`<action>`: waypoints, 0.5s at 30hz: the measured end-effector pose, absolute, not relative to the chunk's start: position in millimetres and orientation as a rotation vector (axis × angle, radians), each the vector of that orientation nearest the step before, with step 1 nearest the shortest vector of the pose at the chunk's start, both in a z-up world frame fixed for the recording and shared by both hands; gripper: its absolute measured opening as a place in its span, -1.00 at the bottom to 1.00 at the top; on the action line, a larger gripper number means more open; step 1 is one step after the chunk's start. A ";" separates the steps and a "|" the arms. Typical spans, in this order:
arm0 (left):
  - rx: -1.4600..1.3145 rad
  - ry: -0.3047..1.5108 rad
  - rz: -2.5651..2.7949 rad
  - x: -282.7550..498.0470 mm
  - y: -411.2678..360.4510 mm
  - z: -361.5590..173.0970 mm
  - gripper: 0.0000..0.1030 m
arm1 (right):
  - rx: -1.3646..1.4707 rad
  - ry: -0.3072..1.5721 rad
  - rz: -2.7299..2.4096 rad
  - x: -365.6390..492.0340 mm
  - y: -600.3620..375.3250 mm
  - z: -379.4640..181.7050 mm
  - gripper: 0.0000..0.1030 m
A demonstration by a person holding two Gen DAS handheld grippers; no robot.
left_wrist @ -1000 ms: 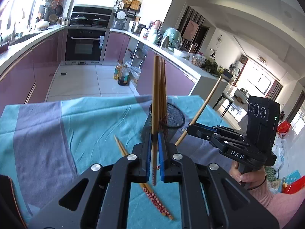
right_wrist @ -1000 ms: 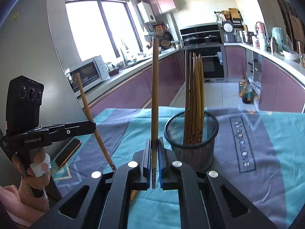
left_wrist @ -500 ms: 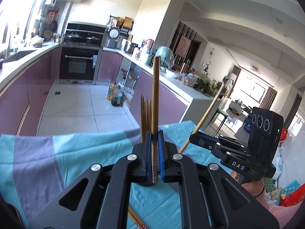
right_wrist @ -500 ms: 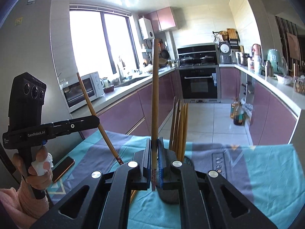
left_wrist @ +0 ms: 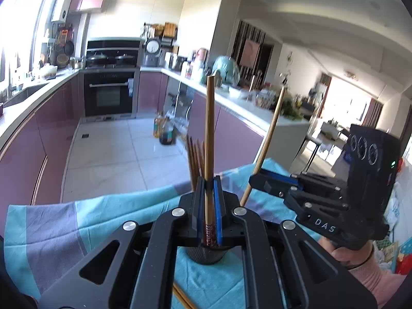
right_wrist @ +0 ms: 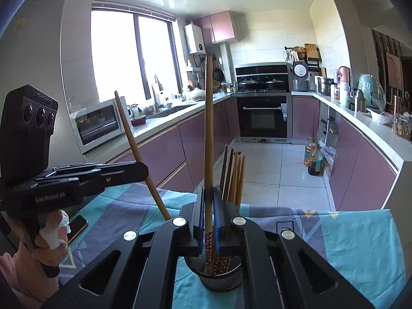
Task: Organize utensils
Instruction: 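Lift the left gripper's chopstick into the mesh cup while the right gripper inserts its own, then open the left gripper over the cup while the right gripper releases its chopstick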
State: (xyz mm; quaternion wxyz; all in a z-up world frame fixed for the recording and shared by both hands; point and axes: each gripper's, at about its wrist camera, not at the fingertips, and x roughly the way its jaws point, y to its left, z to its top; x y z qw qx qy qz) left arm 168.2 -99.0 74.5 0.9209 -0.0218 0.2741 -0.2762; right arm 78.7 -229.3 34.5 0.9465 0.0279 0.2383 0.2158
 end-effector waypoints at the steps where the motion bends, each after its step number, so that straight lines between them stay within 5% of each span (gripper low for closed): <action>1: -0.036 0.574 -0.569 168.6 -101.5 72.8 -0.85 | 0.055 0.501 0.438 81.9 -229.3 30.0 -0.89; 15: 0.083 0.743 -0.564 200.5 -126.2 31.9 -0.85 | 0.068 0.673 0.442 107.8 -221.9 -7.1 -0.89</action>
